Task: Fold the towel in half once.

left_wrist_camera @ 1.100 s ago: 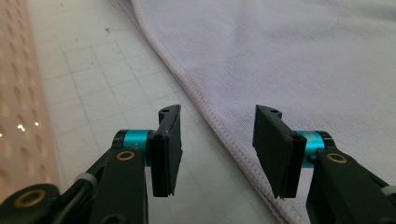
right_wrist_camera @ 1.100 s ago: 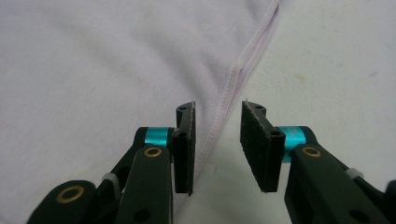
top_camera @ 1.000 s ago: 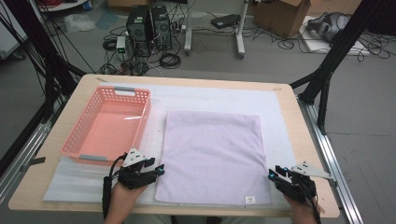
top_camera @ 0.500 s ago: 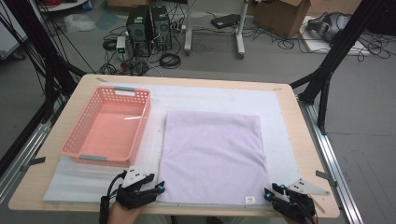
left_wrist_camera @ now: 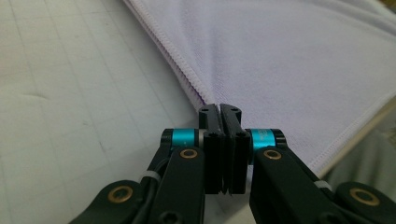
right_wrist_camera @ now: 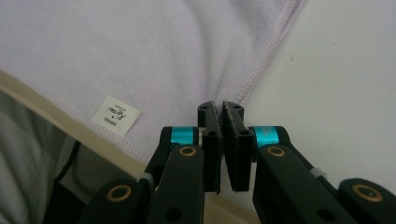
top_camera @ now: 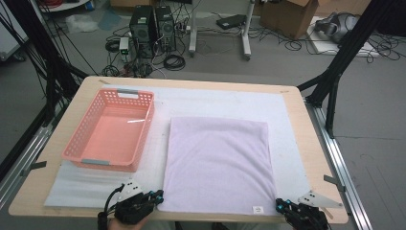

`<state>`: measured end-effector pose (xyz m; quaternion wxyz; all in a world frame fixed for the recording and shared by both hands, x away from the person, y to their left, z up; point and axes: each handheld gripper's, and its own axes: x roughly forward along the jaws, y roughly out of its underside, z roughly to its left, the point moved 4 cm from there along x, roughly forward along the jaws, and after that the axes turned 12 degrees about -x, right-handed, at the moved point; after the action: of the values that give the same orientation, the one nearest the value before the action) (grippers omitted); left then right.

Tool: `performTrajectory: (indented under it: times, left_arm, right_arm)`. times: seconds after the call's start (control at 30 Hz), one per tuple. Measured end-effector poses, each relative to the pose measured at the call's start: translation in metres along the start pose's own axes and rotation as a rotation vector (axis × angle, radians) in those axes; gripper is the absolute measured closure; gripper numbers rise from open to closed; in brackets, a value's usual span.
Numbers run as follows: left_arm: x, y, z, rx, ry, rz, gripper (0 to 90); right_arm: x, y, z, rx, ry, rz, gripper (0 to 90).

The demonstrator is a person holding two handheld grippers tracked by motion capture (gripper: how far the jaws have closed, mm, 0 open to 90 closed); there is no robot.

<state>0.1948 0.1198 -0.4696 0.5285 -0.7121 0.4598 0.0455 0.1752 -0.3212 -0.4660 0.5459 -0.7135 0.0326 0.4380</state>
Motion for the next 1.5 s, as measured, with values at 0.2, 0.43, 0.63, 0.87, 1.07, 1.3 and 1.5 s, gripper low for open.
performTrajectory:
  times: [0.2, 0.43, 0.63, 0.87, 1.07, 1.3, 1.5]
  left_arm:
    - [-0.015, 0.019, -0.013, 0.042, 0.028, 0.038, 87.7]
    - [-0.026, 0.031, -0.021, 0.074, 0.067, 0.039, 82.9]
    - [-0.018, 0.006, -0.017, 0.081, 0.078, -0.085, 53.6]
    - [-0.002, -0.027, -0.009, 0.086, 0.067, -0.135, 47.7]
    - [0.018, -0.047, -0.002, 0.093, 0.060, -0.121, 43.5]
    - [0.051, -0.096, 0.012, 0.072, 0.035, -0.113, 42.9]
    - [0.077, -0.137, 0.024, 0.065, 0.010, -0.118, 42.9]
  right_arm:
    - [-0.021, 0.012, 0.014, -0.007, -0.023, 0.020, 86.1]
    - [-0.046, 0.024, 0.029, -0.026, -0.045, 0.027, 82.8]
    - [-0.040, 0.009, 0.009, 0.028, 0.009, -0.104, 60.9]
    - [-0.013, -0.007, -0.028, 0.066, 0.091, -0.122, 62.6]
    - [0.002, -0.018, -0.056, 0.116, 0.118, -0.134, 63.2]
    - [0.021, -0.037, -0.078, 0.122, 0.115, -0.131, 61.1]
    - [0.041, -0.067, -0.102, 0.101, 0.113, -0.142, 60.4]
